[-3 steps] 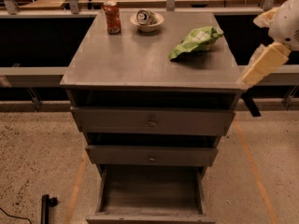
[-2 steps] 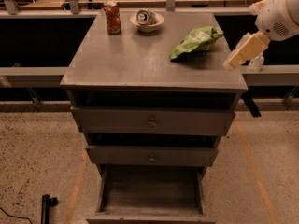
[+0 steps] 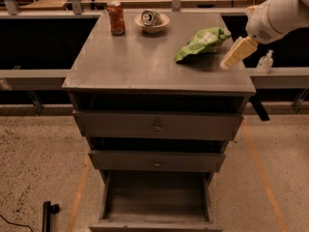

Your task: Place green rice chip bag into bottom drawer

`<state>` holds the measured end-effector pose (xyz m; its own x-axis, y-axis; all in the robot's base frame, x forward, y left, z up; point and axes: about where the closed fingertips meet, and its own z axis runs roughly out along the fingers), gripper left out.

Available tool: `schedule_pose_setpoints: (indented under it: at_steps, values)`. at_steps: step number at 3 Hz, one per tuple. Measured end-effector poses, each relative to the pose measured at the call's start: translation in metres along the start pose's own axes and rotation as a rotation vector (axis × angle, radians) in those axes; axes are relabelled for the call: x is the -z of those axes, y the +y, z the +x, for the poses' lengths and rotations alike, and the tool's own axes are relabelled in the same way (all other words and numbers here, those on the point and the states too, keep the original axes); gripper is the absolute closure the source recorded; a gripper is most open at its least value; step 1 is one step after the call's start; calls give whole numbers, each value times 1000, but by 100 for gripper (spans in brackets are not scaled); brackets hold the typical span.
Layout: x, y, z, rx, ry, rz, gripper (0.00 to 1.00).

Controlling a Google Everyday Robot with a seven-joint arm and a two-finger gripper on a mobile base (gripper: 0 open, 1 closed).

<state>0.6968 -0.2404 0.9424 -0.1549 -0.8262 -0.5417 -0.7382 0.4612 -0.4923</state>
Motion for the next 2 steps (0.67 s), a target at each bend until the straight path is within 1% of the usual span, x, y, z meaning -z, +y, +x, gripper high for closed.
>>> schedule_pose_setpoints:
  at_steps: [1, 2]
  values:
    - [-24, 1, -11, 42, -40, 6, 0]
    - [-62, -1, -36, 113, -103, -4, 2]
